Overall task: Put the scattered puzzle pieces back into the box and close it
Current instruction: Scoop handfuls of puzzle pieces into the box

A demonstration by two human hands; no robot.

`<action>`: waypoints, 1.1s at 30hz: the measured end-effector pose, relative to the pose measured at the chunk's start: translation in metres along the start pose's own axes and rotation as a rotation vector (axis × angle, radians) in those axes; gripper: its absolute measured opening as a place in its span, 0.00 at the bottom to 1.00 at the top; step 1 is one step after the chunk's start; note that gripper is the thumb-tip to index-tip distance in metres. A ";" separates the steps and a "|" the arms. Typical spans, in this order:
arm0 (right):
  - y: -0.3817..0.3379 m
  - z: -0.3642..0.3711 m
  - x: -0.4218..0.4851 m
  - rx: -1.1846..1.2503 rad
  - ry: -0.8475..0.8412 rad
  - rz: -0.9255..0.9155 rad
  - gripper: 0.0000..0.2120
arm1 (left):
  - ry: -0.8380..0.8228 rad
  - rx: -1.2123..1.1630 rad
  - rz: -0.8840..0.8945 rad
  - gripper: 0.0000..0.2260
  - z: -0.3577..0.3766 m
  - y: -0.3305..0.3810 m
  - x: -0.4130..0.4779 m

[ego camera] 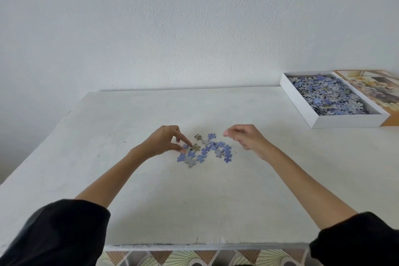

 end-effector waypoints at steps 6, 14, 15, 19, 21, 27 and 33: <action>0.001 0.002 0.000 -0.441 0.040 -0.150 0.16 | -0.003 0.056 -0.021 0.11 0.002 -0.008 0.005; -0.006 0.003 0.006 -0.573 0.103 -0.136 0.10 | -0.090 0.075 -0.063 0.13 0.005 -0.016 0.007; -0.006 0.003 0.007 -0.587 0.077 -0.108 0.10 | -0.096 0.067 -0.068 0.14 0.005 -0.015 0.005; 0.000 0.003 0.011 -0.592 -0.049 -0.016 0.11 | -0.010 -0.159 -0.080 0.09 0.006 -0.006 0.001; 0.001 0.002 0.012 -0.592 -0.084 -0.001 0.10 | 0.079 -0.441 -0.126 0.04 0.002 0.000 -0.002; -0.002 0.006 0.002 -0.481 -0.264 0.026 0.10 | 0.045 -1.238 -0.434 0.13 0.011 0.003 -0.010; 0.001 0.004 -0.001 -0.083 -0.312 0.089 0.04 | 0.062 -0.478 -0.249 0.14 0.007 0.013 -0.010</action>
Point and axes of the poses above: each hand's wrist, its own x-axis towards the middle knuckle, its own z-axis out of the palm, y = z × x, the point moved 6 cm from there along x, towards the middle knuckle, and after that the axes turned 6 degrees about z, right-handed, at the moved point
